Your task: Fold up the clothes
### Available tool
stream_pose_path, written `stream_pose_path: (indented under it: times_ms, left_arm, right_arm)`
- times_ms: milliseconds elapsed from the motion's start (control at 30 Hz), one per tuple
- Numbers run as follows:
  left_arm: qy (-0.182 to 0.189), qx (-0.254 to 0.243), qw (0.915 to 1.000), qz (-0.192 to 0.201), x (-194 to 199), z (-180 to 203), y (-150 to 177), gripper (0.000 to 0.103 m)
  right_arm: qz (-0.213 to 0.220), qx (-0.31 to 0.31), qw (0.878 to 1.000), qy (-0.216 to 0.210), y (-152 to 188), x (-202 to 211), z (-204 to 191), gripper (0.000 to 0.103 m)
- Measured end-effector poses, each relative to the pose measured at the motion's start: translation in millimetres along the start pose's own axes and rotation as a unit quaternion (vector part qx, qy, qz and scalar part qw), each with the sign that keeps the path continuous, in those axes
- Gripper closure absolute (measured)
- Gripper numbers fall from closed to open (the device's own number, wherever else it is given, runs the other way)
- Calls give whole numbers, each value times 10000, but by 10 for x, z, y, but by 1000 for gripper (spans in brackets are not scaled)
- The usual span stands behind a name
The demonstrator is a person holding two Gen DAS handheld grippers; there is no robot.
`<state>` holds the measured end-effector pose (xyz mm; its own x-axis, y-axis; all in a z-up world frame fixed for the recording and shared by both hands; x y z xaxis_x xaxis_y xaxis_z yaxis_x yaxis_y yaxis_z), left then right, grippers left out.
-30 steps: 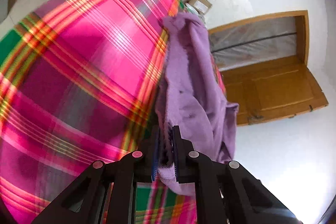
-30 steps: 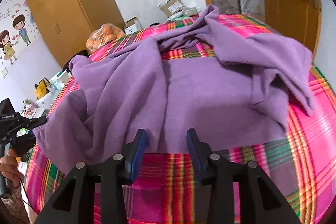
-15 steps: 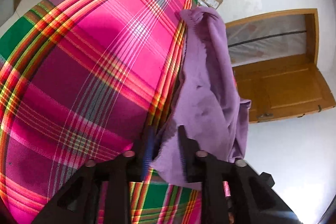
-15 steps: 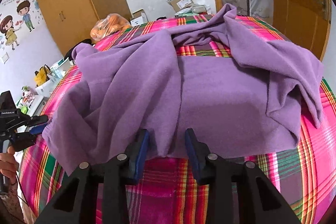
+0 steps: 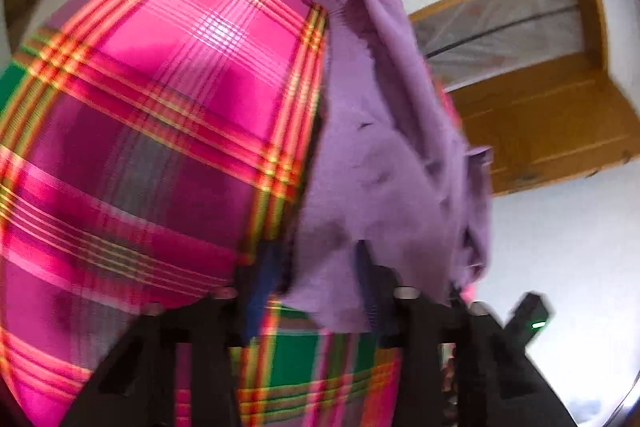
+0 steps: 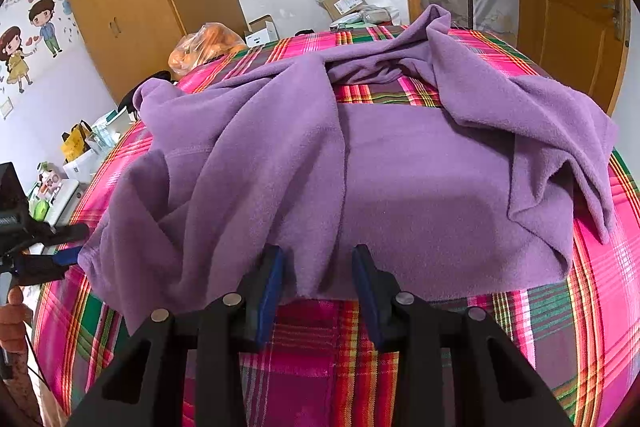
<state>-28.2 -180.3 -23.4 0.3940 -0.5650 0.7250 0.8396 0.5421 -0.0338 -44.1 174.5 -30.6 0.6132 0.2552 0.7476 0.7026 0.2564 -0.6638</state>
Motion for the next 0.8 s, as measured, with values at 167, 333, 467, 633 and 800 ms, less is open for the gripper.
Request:
stream_pose_path:
  times_ms: [167,333,467,633,800]
  left_arm:
    - [94,219,9997,-109,9,-85,-31,94]
    - [253,252,9993,-97,95,-133,-14,94]
    - [318,213,9992,-65,155,-194,-12,94]
    - [394,145,9991,-115,201,-206,-34,95]
    - [508,178,9984,-177,242,-199,-62,98]
  right_arm:
    - [-1,10,10000,26,0,6,14,89]
    - [-139,400,9965,722,-11,60,-66,84]
    - [129,907,9837,1545,-34,285,-278,68]
    - [1002,1819,9763,606,-110,549,-911,64]
    - [811,2739,9574,-417,-126,276,-1615,62]
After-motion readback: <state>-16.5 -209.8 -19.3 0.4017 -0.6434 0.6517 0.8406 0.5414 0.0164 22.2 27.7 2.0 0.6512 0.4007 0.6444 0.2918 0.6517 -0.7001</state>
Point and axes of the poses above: each gripper's, at about its wrist camera, not at the fingertips, and x roughly against the way its jaws point, z to its right, y to its underside, the point moved 3 cm from there along -x, roughly the way its jaws point, and after that the axes turned 15 degrees about x, right-handed, at the moved point
